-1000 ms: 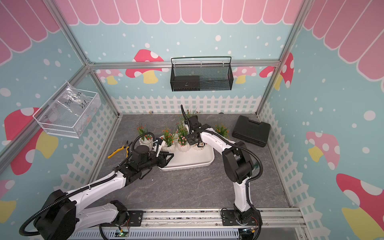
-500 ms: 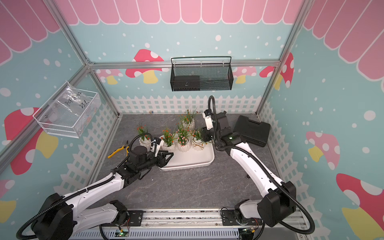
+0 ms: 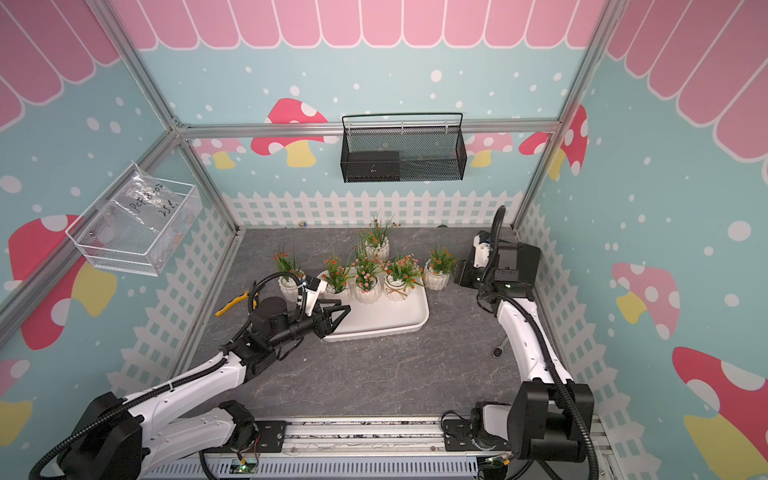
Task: Put the potted gypsophila into the storage box
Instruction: Pick up the baby's breath potted plant from the center of the board.
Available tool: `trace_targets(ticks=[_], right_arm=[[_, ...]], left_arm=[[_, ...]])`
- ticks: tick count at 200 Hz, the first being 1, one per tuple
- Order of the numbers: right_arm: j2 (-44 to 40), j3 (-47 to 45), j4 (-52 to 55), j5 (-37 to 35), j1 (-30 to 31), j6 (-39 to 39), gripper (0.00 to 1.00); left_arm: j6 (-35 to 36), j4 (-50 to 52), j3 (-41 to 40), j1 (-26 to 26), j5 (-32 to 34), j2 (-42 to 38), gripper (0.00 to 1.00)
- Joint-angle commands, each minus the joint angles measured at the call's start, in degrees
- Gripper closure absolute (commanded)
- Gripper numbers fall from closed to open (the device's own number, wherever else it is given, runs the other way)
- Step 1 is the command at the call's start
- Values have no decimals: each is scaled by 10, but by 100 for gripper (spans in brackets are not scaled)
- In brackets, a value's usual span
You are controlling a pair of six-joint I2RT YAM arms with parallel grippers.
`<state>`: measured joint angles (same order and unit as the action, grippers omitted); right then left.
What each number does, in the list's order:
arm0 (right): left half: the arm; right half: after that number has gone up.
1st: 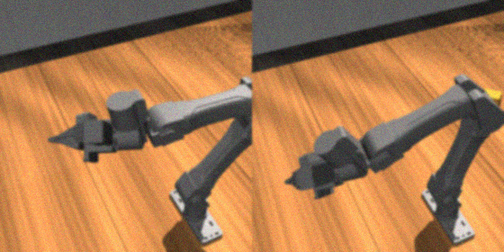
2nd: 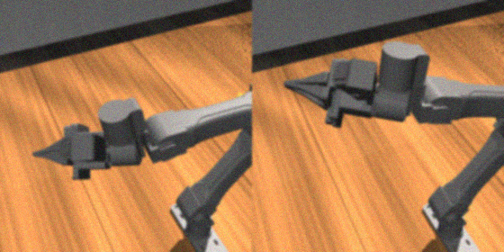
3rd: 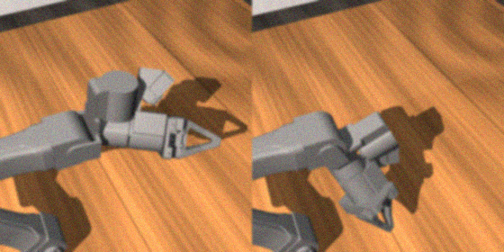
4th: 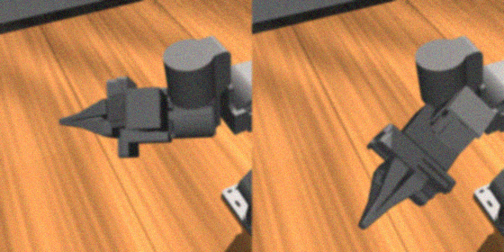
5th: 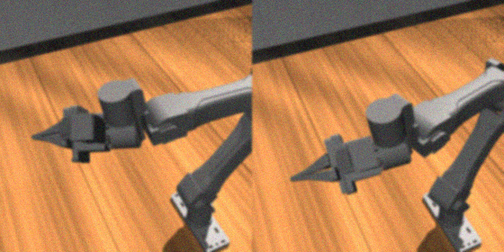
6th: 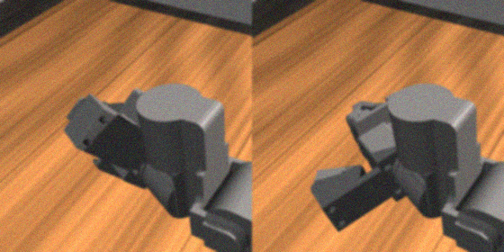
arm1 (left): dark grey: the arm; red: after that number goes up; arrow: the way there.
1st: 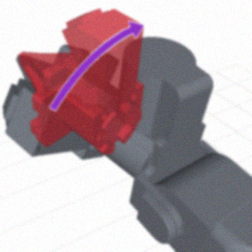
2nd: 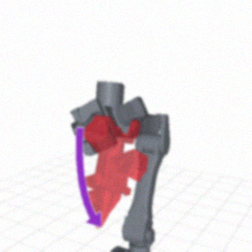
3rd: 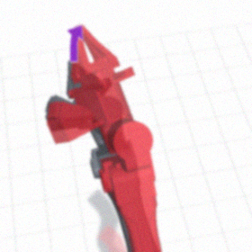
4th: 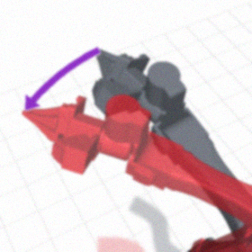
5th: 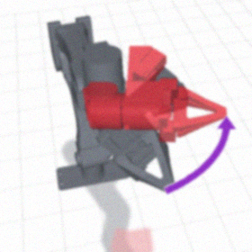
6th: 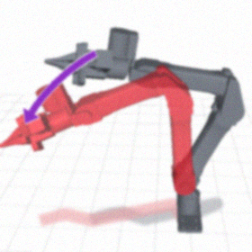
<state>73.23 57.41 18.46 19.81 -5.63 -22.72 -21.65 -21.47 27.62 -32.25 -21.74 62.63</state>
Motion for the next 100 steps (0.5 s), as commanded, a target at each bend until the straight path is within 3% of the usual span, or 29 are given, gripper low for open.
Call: trace_targets(ticks=[1, 43, 100], right_arm=[[15, -11, -35, 36, -35, -12, 40], [69, -12, -52, 38, -80, -5, 46], [162, 6, -72, 75, -81, 11, 50]], left_arm=[[15, -24, -4, -4, -30, 10, 46], [23, -8, 1, -7, -20, 15, 46], [29, 8, 16, -10, -25, 44, 46]])
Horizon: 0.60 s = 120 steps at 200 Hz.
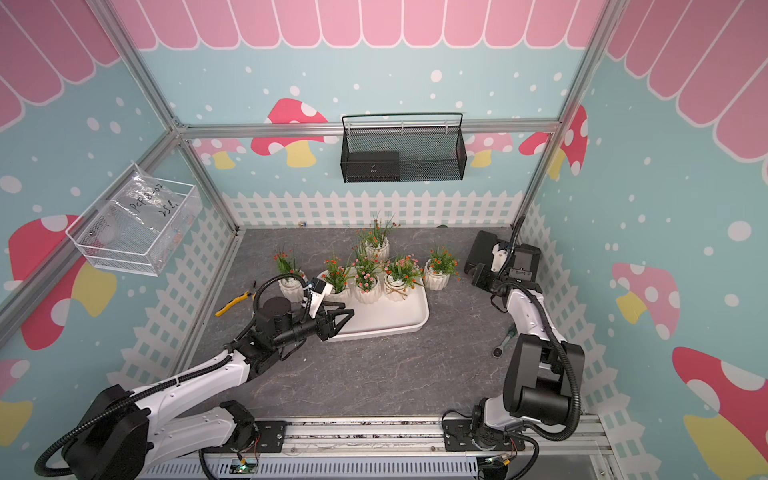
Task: Put the potted gypsophila into the storage box
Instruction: Pick up the baby's breath potted plant from the center of the board.
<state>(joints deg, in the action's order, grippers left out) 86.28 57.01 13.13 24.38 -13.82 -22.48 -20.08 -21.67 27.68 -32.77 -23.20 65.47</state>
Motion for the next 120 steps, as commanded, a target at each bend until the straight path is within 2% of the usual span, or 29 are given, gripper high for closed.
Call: trace_targets(ticks=[1, 58, 120], right_arm=[[33, 10, -19, 30, 1, 8, 50], [106, 25, -32, 22, 10, 3, 51], [171, 68, -32, 39, 47, 9, 51]], left_arm=[[13, 10, 16, -5, -10, 17, 46], [25, 29, 27, -12, -2, 29, 46], [34, 40, 28, -14, 9, 27, 46]])
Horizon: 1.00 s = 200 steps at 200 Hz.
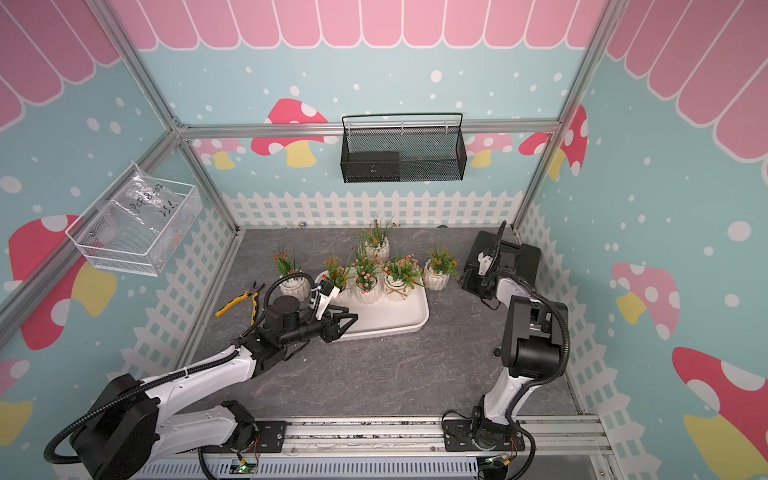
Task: Put the potted gypsophila into the storage box
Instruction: Pick up the baby's breath potted plant from the center of the board.
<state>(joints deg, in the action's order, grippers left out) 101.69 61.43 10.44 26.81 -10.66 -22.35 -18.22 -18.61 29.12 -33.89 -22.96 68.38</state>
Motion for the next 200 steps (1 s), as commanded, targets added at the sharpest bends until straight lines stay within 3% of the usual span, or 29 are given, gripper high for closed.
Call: trace_targets(ticks=[1, 200], right_arm=[[17, 24, -6, 15, 16, 7, 51], [27, 79, -11, 14, 62, -29, 54]], left_arm=[[16, 10, 14, -3, 6, -2, 46], [23, 15, 25, -6, 14, 33, 46]])
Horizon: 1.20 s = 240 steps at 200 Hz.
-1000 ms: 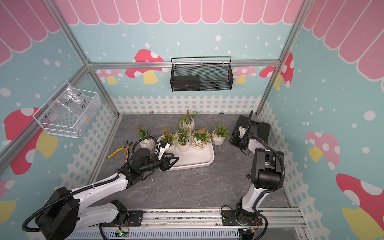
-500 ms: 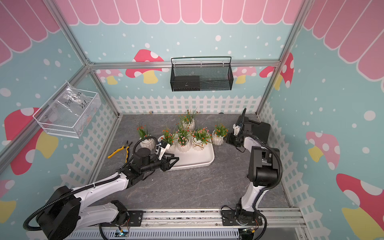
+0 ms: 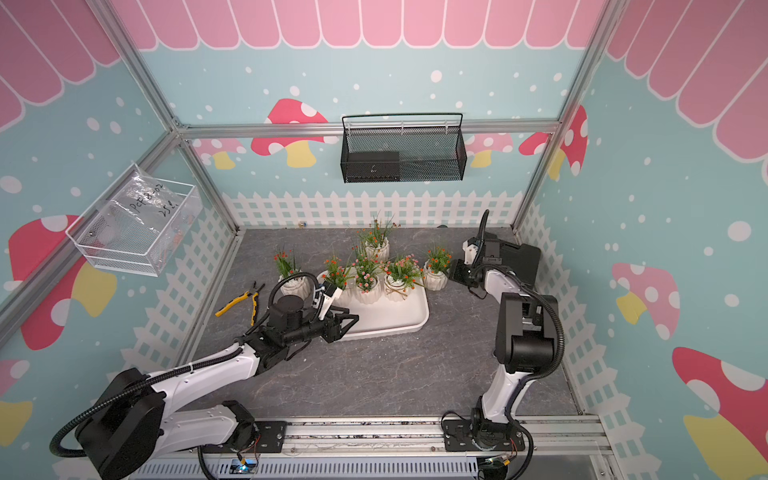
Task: Put the potted gypsophila into the storage box
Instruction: Pick up the baby's breath potted plant from the center of the board.
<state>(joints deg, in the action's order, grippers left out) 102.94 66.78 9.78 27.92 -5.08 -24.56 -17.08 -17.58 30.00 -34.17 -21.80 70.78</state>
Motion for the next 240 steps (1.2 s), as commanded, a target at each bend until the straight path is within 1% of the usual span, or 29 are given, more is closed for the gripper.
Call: trace_targets(ticks=[1, 67, 128, 213, 218, 240], right_arm=[[15, 26, -5, 3, 6, -6, 54], [36, 46, 14, -32, 16, 1, 59], [43, 62, 39, -81, 27, 13, 60], [54, 79, 53, -109, 45, 17, 65], [73, 81, 56, -112, 46, 18, 65], [78, 87, 65, -135, 51, 21, 68]], left_arm=[[12, 5, 16, -3, 3, 10, 46], [14, 9, 17, -5, 7, 11, 46], [17, 15, 19, -9, 13, 9, 46], [20, 19, 19, -11, 20, 3, 46], [20, 20, 19, -11, 21, 3, 46], [21, 22, 19, -12, 23, 1, 46]])
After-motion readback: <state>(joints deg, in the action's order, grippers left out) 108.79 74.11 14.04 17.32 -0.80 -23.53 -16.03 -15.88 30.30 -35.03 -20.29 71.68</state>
